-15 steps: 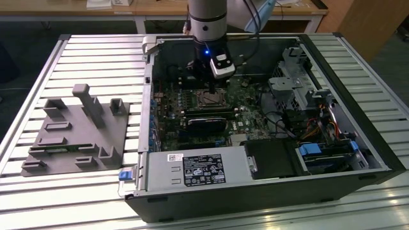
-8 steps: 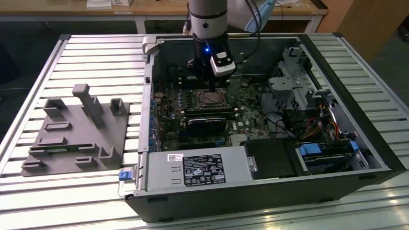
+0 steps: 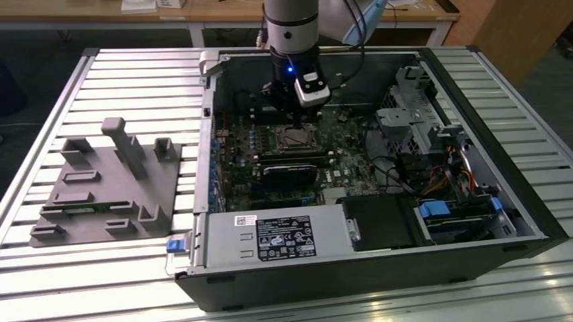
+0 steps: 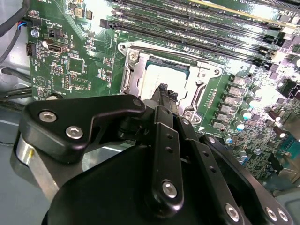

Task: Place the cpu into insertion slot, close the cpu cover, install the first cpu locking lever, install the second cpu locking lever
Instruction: 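Install the second cpu locking lever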

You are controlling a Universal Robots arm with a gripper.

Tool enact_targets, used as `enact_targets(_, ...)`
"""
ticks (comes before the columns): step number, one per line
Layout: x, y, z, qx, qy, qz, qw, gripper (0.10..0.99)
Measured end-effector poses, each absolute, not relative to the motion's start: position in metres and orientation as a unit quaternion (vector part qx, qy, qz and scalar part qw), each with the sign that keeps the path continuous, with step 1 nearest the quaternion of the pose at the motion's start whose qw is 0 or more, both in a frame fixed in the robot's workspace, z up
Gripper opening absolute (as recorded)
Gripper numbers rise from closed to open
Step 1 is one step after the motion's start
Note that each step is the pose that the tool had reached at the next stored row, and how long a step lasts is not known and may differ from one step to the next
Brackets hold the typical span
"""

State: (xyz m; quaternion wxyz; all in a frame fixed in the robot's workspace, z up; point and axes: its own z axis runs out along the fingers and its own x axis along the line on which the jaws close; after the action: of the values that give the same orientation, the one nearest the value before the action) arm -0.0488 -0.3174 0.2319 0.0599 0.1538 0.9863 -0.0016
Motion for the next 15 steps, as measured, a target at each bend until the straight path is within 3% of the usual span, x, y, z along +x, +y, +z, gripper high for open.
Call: enact_targets(15,-0.0486,-0.3179,0.2368,0.154,0.986,-0.002,0.057,0.106)
